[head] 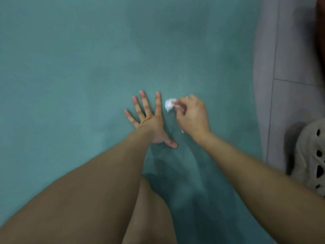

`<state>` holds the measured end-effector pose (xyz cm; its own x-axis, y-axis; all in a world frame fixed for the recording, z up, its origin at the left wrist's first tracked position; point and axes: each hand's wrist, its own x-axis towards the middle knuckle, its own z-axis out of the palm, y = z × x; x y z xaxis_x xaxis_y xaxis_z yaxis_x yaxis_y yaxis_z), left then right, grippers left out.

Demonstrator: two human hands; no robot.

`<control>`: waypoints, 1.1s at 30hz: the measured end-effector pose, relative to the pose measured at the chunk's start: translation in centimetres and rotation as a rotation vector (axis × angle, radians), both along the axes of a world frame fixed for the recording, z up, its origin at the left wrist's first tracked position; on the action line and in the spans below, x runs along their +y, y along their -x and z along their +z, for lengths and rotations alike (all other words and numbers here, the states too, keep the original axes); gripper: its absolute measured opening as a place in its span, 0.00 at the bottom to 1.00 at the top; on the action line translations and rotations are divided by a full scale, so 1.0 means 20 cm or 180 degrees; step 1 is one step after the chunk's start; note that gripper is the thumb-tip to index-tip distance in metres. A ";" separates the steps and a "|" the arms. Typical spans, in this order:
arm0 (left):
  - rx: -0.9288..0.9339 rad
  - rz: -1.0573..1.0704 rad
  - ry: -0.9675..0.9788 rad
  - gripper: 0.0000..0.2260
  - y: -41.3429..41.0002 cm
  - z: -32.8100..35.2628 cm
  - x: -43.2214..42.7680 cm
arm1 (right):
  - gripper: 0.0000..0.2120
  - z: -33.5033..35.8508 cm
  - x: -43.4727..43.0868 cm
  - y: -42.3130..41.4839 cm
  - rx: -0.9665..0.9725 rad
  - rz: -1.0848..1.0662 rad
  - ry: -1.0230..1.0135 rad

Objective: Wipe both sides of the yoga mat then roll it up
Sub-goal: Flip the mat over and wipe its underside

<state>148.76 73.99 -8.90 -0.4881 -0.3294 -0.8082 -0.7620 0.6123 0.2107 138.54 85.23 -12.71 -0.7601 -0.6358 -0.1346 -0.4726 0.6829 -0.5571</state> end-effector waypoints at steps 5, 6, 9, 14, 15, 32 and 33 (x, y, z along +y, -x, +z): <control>0.0344 -0.0331 0.0467 0.79 -0.17 -0.01 -0.09 | 0.07 0.07 0.21 -0.25 -0.0198 0.0164 -0.0184; 0.0324 -0.0301 0.0588 0.78 -0.24 -0.01 -0.14 | 0.06 0.08 0.15 -0.23 -0.0103 0.0272 -0.0299; 0.0013 0.0304 0.0710 0.79 -0.44 0.01 -0.31 | 0.09 0.10 -0.23 0.01 0.0322 0.0333 -0.0516; -0.0176 0.0486 0.0217 0.82 -0.48 -0.03 -0.39 | 0.11 0.08 -0.96 0.48 0.0608 0.0167 -0.0629; -0.0183 0.0489 0.0141 0.82 -0.47 -0.05 -0.39 | 0.11 0.07 -1.01 0.51 0.0608 0.0166 -0.0616; -0.0269 0.0417 -0.0058 0.81 -0.48 -0.03 -0.42 | 0.10 0.05 -0.89 0.35 0.0579 0.0332 -0.0030; -0.0275 0.0409 -0.0055 0.81 -0.48 -0.04 -0.42 | 0.10 0.06 -1.01 0.44 0.0575 0.0152 -0.0154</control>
<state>158.43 65.54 -9.62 -0.3712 -0.3703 -0.8515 -0.8496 0.5055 0.1506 129.82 64.94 -11.59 -0.7437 -0.6678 -0.0299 -0.5945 0.6813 -0.4272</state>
